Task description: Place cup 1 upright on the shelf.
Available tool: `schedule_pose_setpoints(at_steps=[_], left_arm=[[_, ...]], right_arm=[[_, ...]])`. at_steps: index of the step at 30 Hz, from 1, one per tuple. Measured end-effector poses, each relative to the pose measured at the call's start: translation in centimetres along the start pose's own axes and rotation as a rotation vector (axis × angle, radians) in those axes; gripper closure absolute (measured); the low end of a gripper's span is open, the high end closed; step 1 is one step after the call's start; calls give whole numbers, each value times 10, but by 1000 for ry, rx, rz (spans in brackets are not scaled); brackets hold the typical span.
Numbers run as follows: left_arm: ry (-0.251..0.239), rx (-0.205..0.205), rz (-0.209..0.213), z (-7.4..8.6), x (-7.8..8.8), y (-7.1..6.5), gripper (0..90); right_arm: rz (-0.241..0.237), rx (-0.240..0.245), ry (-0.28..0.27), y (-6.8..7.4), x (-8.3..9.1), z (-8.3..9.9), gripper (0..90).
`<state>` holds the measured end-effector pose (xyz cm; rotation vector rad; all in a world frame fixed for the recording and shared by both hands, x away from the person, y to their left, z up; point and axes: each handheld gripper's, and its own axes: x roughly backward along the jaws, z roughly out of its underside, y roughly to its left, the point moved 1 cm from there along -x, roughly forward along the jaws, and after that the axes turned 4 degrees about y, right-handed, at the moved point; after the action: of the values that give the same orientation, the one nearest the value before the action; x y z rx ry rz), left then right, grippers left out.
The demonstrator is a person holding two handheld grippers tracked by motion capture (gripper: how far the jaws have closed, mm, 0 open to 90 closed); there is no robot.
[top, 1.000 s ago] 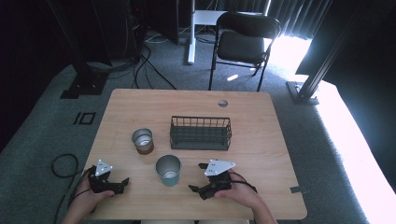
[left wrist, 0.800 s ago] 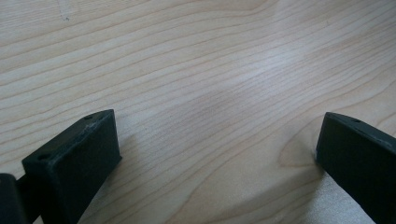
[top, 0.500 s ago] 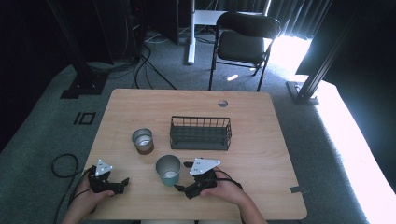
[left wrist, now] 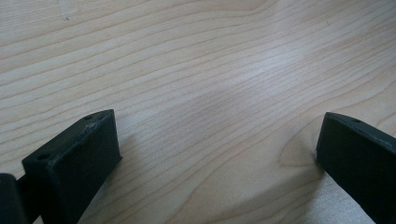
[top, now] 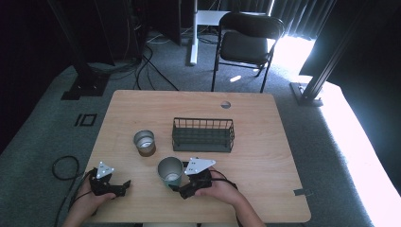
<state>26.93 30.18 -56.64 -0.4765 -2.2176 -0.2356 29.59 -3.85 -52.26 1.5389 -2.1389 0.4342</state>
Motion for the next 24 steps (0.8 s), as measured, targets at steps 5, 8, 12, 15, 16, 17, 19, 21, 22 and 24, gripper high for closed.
schedule_pose_setpoints(at_steps=[5, 8, 12, 15, 16, 17, 19, 21, 22, 24], left_arm=[[0, 0, 0, 0, 0, 0, 5], [-1, 0, 0, 0, 0, 0, 5], [-1, 0, 0, 0, 0, 0, 5], [0, 0, 0, 0, 0, 0, 5], [0, 0, 0, 0, 0, 0, 5], [-1, 0, 0, 0, 0, 0, 5], [-1, 1, 0, 0, 0, 0, 5], [-1, 1, 0, 0, 0, 0, 5], [-1, 1, 0, 0, 0, 0, 5], [-3, 3, 1, 0, 0, 0, 5]], right_arm=[[-3, -5, -15, -1, -8, -2, 115], [-4, -6, -35, -2, -13, -5, 115], [-2, -4, -44, -1, -18, -9, 116], [-3, -1, -44, -1, -22, -12, 139], [-2, -4, -44, -1, -23, -12, 141], [-2, -6, -43, -1, -23, -13, 141], [2, -14, -43, -1, -22, -14, 141], [10, -10, -54, -2, -21, -16, 142], [10, -13, -54, -2, -19, -18, 142], [13, -22, -63, -3, -16, -22, 142]])
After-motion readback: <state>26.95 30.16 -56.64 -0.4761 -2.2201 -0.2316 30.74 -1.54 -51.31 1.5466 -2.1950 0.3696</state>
